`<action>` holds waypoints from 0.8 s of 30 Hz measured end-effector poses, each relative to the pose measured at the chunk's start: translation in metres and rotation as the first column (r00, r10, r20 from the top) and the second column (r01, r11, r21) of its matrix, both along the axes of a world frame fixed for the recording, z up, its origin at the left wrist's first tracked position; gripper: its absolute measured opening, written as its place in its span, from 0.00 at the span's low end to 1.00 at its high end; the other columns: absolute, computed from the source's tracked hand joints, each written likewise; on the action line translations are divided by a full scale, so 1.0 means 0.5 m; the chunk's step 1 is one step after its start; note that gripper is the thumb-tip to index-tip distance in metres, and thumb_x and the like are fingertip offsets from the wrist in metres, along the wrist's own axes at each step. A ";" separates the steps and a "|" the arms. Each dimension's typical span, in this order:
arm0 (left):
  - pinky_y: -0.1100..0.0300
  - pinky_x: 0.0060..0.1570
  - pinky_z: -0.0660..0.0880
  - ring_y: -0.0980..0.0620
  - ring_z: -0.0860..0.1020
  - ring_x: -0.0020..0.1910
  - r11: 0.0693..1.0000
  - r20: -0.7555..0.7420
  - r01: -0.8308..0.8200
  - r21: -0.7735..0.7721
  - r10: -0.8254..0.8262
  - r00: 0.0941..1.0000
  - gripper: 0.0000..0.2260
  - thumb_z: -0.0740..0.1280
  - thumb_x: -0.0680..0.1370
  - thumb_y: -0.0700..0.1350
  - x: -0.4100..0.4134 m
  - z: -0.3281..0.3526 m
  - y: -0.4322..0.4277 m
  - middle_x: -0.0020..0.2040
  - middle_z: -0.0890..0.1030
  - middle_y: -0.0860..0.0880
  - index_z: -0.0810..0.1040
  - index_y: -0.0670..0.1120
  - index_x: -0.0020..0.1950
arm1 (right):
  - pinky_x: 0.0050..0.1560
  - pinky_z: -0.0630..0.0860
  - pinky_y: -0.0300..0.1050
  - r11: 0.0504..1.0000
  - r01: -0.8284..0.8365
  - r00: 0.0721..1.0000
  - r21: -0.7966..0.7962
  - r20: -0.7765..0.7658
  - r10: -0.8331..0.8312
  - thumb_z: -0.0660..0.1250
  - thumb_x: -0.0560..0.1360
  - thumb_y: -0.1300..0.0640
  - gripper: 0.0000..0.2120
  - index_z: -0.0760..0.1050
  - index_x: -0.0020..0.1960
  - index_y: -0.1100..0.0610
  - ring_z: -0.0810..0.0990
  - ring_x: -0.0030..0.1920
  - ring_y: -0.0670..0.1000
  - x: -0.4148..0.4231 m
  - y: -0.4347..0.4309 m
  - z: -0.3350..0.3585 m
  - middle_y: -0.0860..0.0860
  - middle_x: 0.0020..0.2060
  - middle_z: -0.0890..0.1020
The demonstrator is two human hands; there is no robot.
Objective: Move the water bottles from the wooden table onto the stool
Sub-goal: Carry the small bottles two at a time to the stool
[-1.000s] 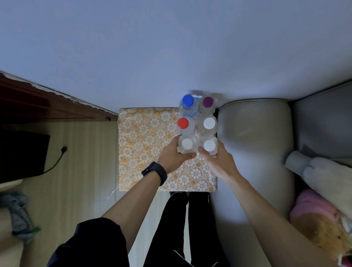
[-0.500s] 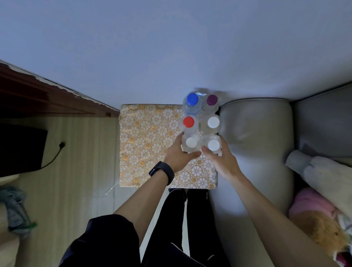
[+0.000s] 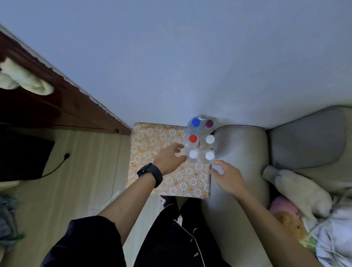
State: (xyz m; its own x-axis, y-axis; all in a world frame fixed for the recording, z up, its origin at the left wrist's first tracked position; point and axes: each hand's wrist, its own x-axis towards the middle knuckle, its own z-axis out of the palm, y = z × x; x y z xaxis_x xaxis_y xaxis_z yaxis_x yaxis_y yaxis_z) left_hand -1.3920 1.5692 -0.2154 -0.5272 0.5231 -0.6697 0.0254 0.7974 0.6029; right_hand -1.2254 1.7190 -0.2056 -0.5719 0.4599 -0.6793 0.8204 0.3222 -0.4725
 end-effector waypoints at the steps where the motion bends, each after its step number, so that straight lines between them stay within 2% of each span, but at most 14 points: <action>1: 0.62 0.54 0.70 0.50 0.77 0.63 1.000 -0.028 -0.008 0.021 0.009 1.000 0.21 0.68 0.79 0.51 -0.007 0.036 -0.014 0.66 0.78 0.49 0.72 0.49 0.72 | 0.59 0.66 0.39 0.999 -0.036 0.999 0.038 -0.022 0.037 0.64 0.80 0.50 0.17 0.75 0.68 0.49 0.77 0.62 0.49 -0.007 -0.007 0.030 0.48 0.66 0.78; 4: 0.62 0.57 0.70 0.52 0.76 0.65 0.995 -0.127 -0.054 0.086 0.065 0.990 0.20 0.67 0.80 0.53 -0.029 0.140 -0.073 0.66 0.78 0.51 0.73 0.50 0.71 | 0.56 0.68 0.40 0.986 -0.105 0.983 0.127 -0.139 0.123 0.65 0.80 0.51 0.14 0.79 0.64 0.49 0.78 0.62 0.51 -0.048 -0.041 0.126 0.47 0.62 0.80; 7: 0.60 0.59 0.73 0.53 0.75 0.65 0.983 -0.232 -0.133 0.123 0.159 0.960 0.19 0.65 0.81 0.54 -0.054 0.223 -0.159 0.67 0.77 0.52 0.72 0.52 0.71 | 0.54 0.67 0.38 0.957 -0.212 0.917 0.197 -0.298 0.265 0.65 0.80 0.52 0.12 0.79 0.62 0.47 0.77 0.62 0.49 -0.116 -0.091 0.209 0.45 0.62 0.80; 10: 0.60 0.57 0.74 0.53 0.77 0.63 0.948 -0.344 -0.295 0.123 0.319 0.883 0.18 0.64 0.81 0.54 -0.067 0.287 -0.269 0.65 0.78 0.53 0.73 0.54 0.70 | 0.58 0.69 0.38 0.905 -0.342 0.795 0.252 -0.436 0.422 0.66 0.79 0.52 0.12 0.80 0.61 0.47 0.77 0.63 0.47 -0.198 -0.155 0.268 0.44 0.62 0.80; 13: 0.63 0.51 0.72 0.50 0.80 0.57 0.861 -0.430 -0.496 0.113 0.492 0.757 0.18 0.64 0.81 0.53 -0.046 0.341 -0.404 0.65 0.78 0.53 0.73 0.53 0.70 | 0.60 0.65 0.34 0.806 -0.486 0.615 0.337 -0.523 0.590 0.68 0.78 0.55 0.11 0.82 0.60 0.50 0.76 0.63 0.48 -0.278 -0.243 0.314 0.46 0.59 0.81; 15: 0.61 0.53 0.73 0.49 0.80 0.57 0.785 -0.482 -0.612 0.096 0.575 0.662 0.18 0.65 0.81 0.52 -0.007 0.369 -0.505 0.66 0.78 0.51 0.74 0.52 0.70 | 0.61 0.65 0.35 0.738 -0.558 0.512 0.380 -0.542 0.666 0.69 0.78 0.55 0.11 0.83 0.59 0.50 0.77 0.63 0.51 -0.322 -0.316 0.334 0.46 0.59 0.82; 18: 0.60 0.60 0.71 0.48 0.77 0.64 0.636 -0.549 -0.767 0.084 0.672 0.497 0.18 0.66 0.80 0.50 0.097 0.396 -0.664 0.65 0.79 0.49 0.75 0.51 0.69 | 0.65 0.69 0.42 0.596 -0.683 0.308 0.423 -0.573 0.760 0.68 0.78 0.53 0.11 0.82 0.58 0.49 0.76 0.64 0.51 -0.362 -0.456 0.354 0.46 0.60 0.82; 20: 0.61 0.60 0.70 0.49 0.77 0.63 0.485 -0.572 -0.869 0.096 0.742 0.351 0.17 0.67 0.79 0.50 0.196 0.417 -0.767 0.64 0.80 0.49 0.76 0.52 0.68 | 0.66 0.69 0.44 0.475 -0.750 0.144 0.460 -0.587 0.797 0.67 0.78 0.51 0.11 0.82 0.58 0.48 0.76 0.64 0.50 -0.364 -0.574 0.381 0.46 0.59 0.82; 22: 0.61 0.61 0.71 0.49 0.78 0.62 0.323 -0.597 -0.939 0.120 0.779 0.192 0.17 0.68 0.79 0.50 0.316 0.451 -0.860 0.63 0.81 0.50 0.77 0.51 0.68 | 0.66 0.64 0.39 0.341 -0.808 -0.006 0.480 -0.586 0.810 0.67 0.78 0.53 0.11 0.82 0.60 0.51 0.74 0.64 0.48 -0.334 -0.704 0.423 0.46 0.59 0.81; 24: 0.59 0.63 0.71 0.51 0.77 0.63 0.157 -0.644 -0.976 0.150 0.764 0.024 0.17 0.68 0.78 0.50 0.454 0.487 -0.949 0.63 0.81 0.51 0.77 0.52 0.67 | 0.66 0.61 0.38 0.205 -0.842 -0.147 0.499 -0.578 0.803 0.68 0.78 0.55 0.12 0.82 0.61 0.52 0.73 0.66 0.51 -0.281 -0.842 0.466 0.47 0.60 0.81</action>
State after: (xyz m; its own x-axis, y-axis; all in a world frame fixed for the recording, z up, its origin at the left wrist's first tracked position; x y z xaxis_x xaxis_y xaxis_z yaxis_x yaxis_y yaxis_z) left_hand -1.1651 1.0946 0.0281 -0.6675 -0.7399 -0.0842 -0.6481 0.5215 0.5550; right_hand -1.3660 1.2980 0.0272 -0.6558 -0.7451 0.1214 -0.6370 0.4598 -0.6187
